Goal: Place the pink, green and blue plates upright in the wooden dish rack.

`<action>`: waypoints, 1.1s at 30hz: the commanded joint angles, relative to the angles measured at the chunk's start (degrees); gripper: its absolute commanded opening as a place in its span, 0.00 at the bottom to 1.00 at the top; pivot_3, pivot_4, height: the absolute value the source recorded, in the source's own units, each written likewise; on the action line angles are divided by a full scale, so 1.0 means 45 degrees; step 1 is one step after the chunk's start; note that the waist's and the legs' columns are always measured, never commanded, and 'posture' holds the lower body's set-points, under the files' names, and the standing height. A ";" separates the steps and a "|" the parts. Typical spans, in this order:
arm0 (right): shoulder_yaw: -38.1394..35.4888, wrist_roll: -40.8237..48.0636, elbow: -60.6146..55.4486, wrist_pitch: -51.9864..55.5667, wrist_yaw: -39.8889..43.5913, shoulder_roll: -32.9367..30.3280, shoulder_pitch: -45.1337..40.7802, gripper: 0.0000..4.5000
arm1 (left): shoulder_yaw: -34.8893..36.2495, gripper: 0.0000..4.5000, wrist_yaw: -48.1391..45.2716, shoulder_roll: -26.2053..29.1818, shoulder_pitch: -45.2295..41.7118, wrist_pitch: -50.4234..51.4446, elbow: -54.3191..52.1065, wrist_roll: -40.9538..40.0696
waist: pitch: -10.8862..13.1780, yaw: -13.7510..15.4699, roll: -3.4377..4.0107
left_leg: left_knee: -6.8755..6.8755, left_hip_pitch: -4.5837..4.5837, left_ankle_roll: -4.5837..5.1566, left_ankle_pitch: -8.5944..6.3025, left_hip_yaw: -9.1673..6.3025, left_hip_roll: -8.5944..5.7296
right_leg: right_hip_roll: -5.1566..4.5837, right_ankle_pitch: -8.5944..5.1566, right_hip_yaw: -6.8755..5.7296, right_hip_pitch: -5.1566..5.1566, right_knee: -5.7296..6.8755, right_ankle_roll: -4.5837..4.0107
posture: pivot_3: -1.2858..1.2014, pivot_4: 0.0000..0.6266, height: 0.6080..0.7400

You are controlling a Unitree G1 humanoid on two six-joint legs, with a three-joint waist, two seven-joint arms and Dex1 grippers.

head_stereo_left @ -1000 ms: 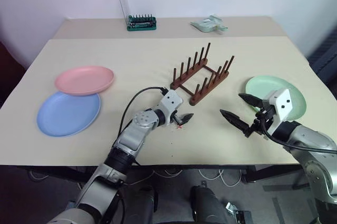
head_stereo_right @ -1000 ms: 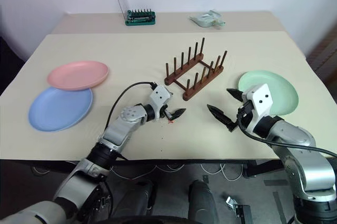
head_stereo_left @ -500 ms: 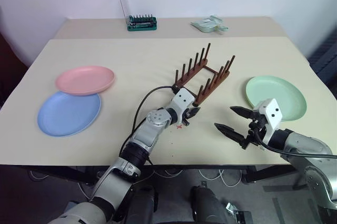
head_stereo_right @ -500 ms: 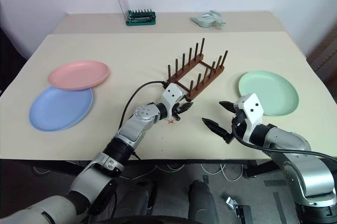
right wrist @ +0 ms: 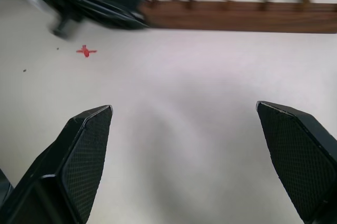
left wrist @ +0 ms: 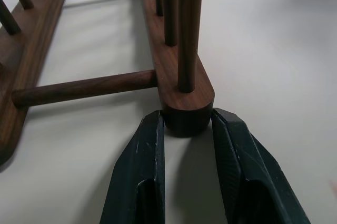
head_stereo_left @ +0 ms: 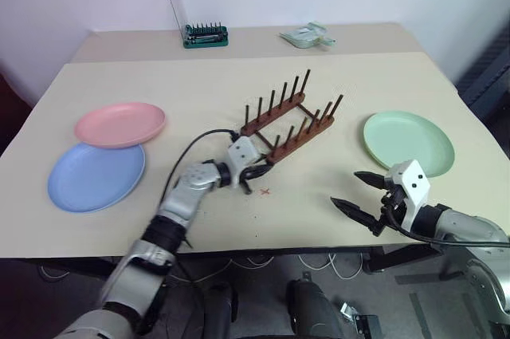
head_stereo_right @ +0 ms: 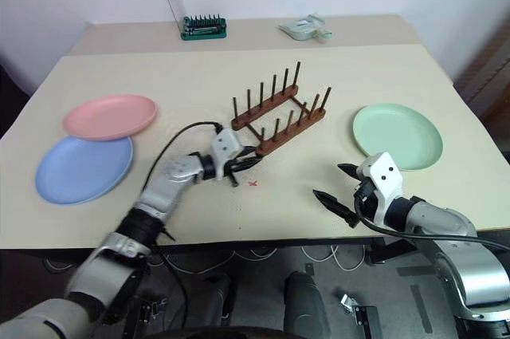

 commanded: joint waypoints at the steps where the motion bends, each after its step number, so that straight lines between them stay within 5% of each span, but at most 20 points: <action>1: -0.0355 0.0051 -0.0029 -0.0353 0.0291 -0.0128 0.0179 1.00 | 0.0141 0.15 -0.2767 0.0878 -0.0047 -0.0518 -0.1096 -0.1049 | 0.0001 0.0080 -0.0001 | 0.0004 -0.0006 0.0000 0.0000 -0.0001 -0.0001 | -0.0001 0.0000 0.0000 0.0000 -0.0003 0.0000 | 0.52 0.24 1.00; 7: -0.0400 -0.0154 0.0495 -0.1005 0.0779 -0.0082 0.0587 1.00 | -0.0046 0.15 -0.4703 0.0911 -0.0497 -0.0802 -0.0843 -0.1344 | 0.0001 0.0312 -0.0001 | 0.0012 -0.0015 0.0001 -0.0001 -0.0005 -0.0014 | -0.0010 0.0001 0.0000 0.0010 -0.0022 0.0000 | 0.52 0.24 1.00; 14: -0.0361 -0.0482 0.0657 -0.1641 0.0707 0.0120 0.0856 1.00 | -0.0296 0.15 -0.3958 0.0190 -0.1785 -0.1845 0.2128 0.0115 | 0.0003 0.0223 -0.0005 | 0.0012 -0.0012 0.0005 -0.0003 -0.0002 -0.0012 | -0.0008 0.0001 0.0000 0.0007 -0.0019 0.0002 | 0.52 0.24 1.00; 21: -0.0513 -0.0286 0.0001 -0.1144 0.0344 -0.0038 0.0815 1.00 | 0.0119 0.95 -0.3302 0.0372 -0.1705 -0.1538 0.2454 0.0293 | 0.0003 0.0160 -0.0006 | 0.0011 -0.0010 0.0007 -0.0004 -0.0003 -0.0009 | -0.0006 0.0000 0.0000 0.0003 -0.0008 0.0003 | 0.52 0.24 1.00; 22: -0.0541 -0.0265 -0.0021 -0.1063 0.0311 -0.0082 0.0763 1.00 | 0.0210 0.99 -0.3199 0.0485 -0.1507 -0.1188 0.2082 0.0212 | 0.0003 0.0153 -0.0006 | 0.0011 -0.0010 0.0007 -0.0004 -0.0004 -0.0009 | -0.0006 0.0001 0.0000 0.0003 -0.0007 0.0003 | 0.52 0.24 1.00; 27: -0.0561 -0.0358 0.0084 -0.0829 0.0242 -0.0227 0.0569 1.00 | 0.0457 0.99 -0.3389 0.1243 -0.0175 0.1050 -0.0494 -0.0435 | 0.0001 0.0017 -0.0003 | 0.0007 -0.0009 0.0007 -0.0004 -0.0008 -0.0006 | -0.0006 0.0001 0.0000 0.0002 -0.0003 0.0003 | 0.52 0.24 1.00; 30: -0.0226 -0.1105 0.0835 -0.0675 -0.0215 -0.0378 0.0095 0.88 | 0.0587 0.81 -0.4016 0.1910 0.1267 0.2951 -0.3353 -0.1675 | -0.0001 -0.0072 0.0002 | 0.0004 -0.0006 0.0009 -0.0005 -0.0006 -0.0002 | -0.0006 0.0000 0.0001 0.0001 -0.0001 0.0002 | 0.52 0.24 1.00; 33: -0.0030 -0.1260 0.1116 -0.0498 -0.0139 -0.0459 -0.0119 0.58 | 0.0223 0.48 -0.3741 0.1808 0.1834 0.3804 -0.4967 -0.1884 | -0.0003 0.0063 0.0006 | 0.0007 -0.0007 0.0011 -0.0006 -0.0006 0.0001 | -0.0006 0.0000 0.0001 -0.0002 0.0001 -0.0001 | 0.52 0.24 1.00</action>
